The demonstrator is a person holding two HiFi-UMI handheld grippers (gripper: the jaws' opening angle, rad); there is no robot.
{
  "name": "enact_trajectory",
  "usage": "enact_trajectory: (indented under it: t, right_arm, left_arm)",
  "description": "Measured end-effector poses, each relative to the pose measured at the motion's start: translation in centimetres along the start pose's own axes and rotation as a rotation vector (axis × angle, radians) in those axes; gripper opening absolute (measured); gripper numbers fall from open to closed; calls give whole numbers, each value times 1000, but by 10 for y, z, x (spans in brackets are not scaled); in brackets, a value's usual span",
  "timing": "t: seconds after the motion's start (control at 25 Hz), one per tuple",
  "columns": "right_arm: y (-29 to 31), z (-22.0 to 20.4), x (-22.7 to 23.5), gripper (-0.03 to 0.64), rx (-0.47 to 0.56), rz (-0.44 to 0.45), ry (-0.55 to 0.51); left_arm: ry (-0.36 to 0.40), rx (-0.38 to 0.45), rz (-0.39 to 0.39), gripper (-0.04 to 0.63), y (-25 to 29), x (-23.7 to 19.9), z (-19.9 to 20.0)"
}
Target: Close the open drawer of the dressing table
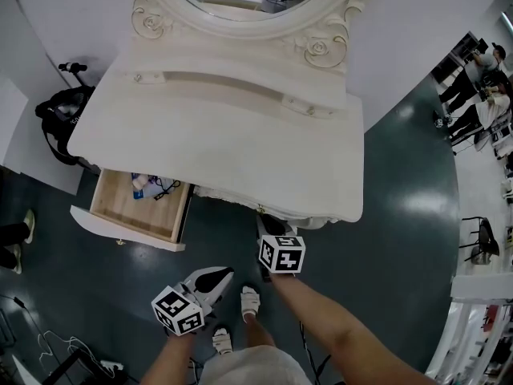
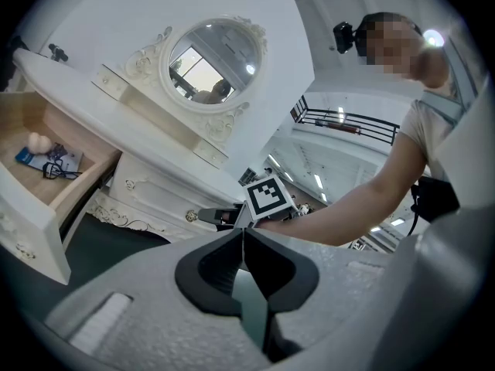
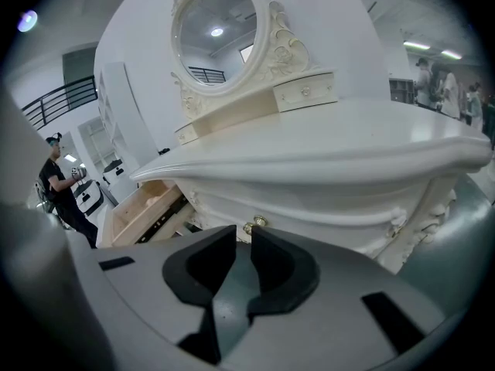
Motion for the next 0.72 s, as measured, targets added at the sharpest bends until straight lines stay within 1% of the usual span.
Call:
enact_trajectory:
  t: [0.32,0.72]
  right_arm:
    - [-14,-3,-11,69,-6,38,-24]
    - [-34,-6,-23,69,-4,84,1]
  left_arm:
    - [10,7,-1,11,-3,6,3]
    - [13,16,-4,11,-8,15,4]
Point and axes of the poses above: the fingertips, and each gripper's own axes: y forward along the fingers, x to its right, z out of its top, the point moved 9 cm from there along -y, backward along the fingers, and after that the axes turned 2 degrees about x, right-handed, at the moved point
